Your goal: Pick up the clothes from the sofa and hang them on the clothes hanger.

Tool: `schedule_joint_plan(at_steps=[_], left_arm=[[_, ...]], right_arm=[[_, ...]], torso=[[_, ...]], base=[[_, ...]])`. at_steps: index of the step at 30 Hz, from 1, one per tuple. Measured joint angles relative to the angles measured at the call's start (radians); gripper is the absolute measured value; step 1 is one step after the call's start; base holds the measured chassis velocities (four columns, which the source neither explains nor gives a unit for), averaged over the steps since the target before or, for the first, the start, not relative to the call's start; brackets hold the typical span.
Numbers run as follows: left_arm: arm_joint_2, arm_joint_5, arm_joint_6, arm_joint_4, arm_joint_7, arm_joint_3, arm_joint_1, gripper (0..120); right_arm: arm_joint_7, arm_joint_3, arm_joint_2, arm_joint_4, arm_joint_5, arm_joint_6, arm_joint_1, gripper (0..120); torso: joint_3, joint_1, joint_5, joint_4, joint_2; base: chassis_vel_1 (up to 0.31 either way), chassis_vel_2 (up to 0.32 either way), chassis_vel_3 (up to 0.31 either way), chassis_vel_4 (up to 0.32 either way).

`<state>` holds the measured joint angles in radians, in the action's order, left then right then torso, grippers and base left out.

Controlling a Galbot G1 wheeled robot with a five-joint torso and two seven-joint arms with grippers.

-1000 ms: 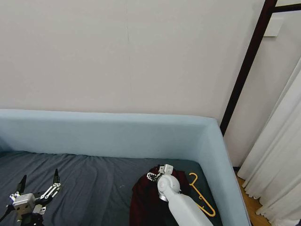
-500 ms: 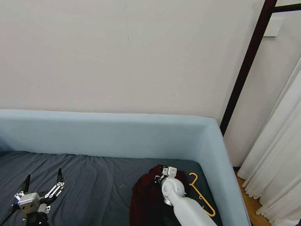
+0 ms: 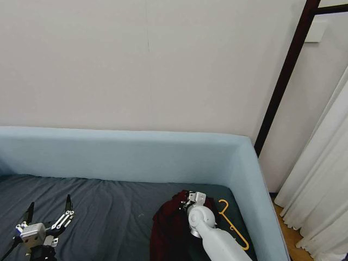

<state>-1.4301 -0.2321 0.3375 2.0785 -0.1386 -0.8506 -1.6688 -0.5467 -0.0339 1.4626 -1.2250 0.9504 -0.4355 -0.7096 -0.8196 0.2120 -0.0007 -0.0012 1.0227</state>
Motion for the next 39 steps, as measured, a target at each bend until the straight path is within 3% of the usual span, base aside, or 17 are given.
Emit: schedule_joint_plan(at_steps=[5, 9, 15, 27, 31, 39], left_arm=[[0.004, -0.001, 0.000, 0.002, -0.002, -0.002, -0.003, 100], [0.006, -0.001, 0.001, 0.006, -0.004, -0.002, -0.007, 100], [0.010, -0.003, 0.001, 0.009, -0.006, -0.006, -0.010, 100], [0.016, -0.006, 0.002, 0.004, -0.016, 0.003, 0.006, 100], [0.011, -0.001, 0.002, 0.003, -0.016, 0.014, 0.011, 100], [0.004, 0.010, 0.001, 0.005, -0.019, 0.019, 0.011, 100]], right_arm=[[-0.050, 0.017, 0.003, -0.026, 0.047, -0.027, -0.013, 5], [-0.129, 0.052, 0.022, -0.044, 0.149, -0.081, -0.014, 23], [-0.163, 0.070, 0.030, -0.062, 0.174, -0.101, -0.012, 41], [-0.253, 0.081, -0.072, -0.170, 0.252, -0.145, -0.035, 88], [-0.241, 0.089, -0.092, -0.173, 0.253, -0.145, -0.049, 98], [-0.191, 0.093, -0.069, -0.150, 0.231, -0.134, -0.059, 100]], torso=[[0.000, 0.000, 0.0000, 0.0000, 0.000], [0.000, 0.000, -0.0001, 0.0000, 0.000], [0.000, 0.000, 0.0000, 0.0001, 0.000], [0.000, 0.000, 0.0000, -0.0001, 0.000], [0.000, 0.000, 0.0000, -0.0003, 0.000], [0.000, 0.000, 0.0000, 0.0001, 0.000]], base=[[0.000, 0.000, 0.000, 0.000], [0.000, 0.000, 0.000, 0.000], [0.000, 0.000, 0.000, 0.000], [0.000, 0.000, 0.000, 0.000], [0.000, 0.000, 0.000, 0.000], [0.000, 0.000, 0.000, 0.000]])
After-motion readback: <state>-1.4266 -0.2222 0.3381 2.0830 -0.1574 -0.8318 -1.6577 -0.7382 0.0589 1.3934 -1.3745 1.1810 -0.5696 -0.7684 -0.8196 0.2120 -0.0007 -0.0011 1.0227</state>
